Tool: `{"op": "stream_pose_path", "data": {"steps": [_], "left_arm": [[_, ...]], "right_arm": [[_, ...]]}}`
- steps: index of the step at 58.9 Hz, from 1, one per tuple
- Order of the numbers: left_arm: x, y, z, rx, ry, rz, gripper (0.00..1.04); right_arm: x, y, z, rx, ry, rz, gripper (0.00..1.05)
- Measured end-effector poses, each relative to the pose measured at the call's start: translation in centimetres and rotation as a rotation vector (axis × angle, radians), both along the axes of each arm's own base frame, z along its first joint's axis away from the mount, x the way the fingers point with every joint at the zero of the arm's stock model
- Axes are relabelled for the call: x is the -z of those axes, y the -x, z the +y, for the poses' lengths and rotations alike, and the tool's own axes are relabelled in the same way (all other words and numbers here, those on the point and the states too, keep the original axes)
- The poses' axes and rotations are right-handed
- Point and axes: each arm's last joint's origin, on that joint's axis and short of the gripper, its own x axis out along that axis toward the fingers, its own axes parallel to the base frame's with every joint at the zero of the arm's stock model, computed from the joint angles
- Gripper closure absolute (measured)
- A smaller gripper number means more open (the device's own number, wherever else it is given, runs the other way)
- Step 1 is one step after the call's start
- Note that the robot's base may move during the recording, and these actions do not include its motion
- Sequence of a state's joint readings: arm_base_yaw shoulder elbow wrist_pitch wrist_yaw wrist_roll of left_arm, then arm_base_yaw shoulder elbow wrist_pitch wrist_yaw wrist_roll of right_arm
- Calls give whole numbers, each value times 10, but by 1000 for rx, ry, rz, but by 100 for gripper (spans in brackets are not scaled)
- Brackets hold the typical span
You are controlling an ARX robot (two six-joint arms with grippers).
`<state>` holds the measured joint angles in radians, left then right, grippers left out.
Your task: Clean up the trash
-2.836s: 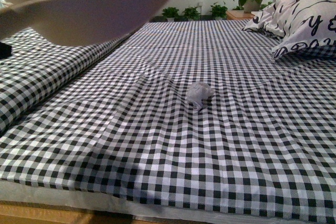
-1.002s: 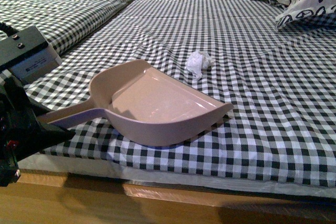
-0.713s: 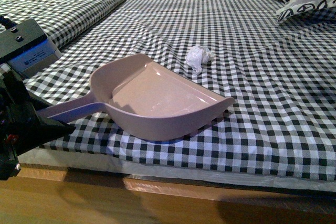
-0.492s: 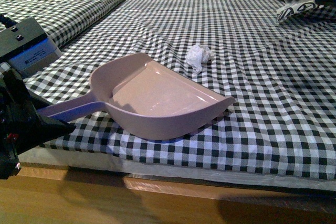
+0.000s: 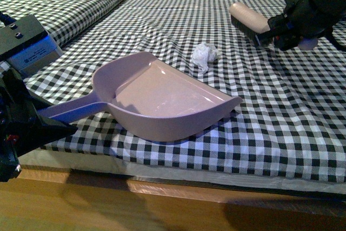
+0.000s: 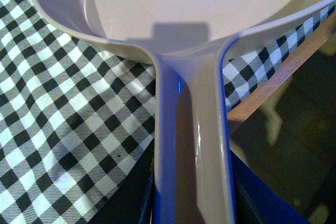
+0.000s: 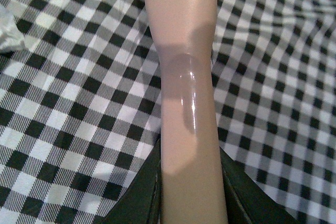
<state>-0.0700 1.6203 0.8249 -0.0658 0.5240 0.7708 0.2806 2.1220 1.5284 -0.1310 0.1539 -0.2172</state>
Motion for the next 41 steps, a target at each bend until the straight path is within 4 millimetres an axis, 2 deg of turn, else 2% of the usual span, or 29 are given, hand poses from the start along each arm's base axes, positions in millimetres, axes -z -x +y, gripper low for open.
{"op": "stream_pose_path", "data": {"steps": [17, 22, 30, 34, 41], "left_arm": [[0, 0, 0, 0, 0, 0, 78], [0, 0, 0, 0, 0, 0, 78], [0, 0, 0, 0, 0, 0, 78], [0, 0, 0, 1, 0, 0, 78], [0, 0, 0, 2, -1, -1, 78]], "right_arm": [[15, 7, 17, -71, -29, 87, 84], [16, 18, 21, -160, -99, 180, 84], [2, 45, 22, -325, -247, 326, 84], [-13, 64, 19, -421, -346, 407, 84], [-39, 86, 9, -521, -445, 428, 84]]}}
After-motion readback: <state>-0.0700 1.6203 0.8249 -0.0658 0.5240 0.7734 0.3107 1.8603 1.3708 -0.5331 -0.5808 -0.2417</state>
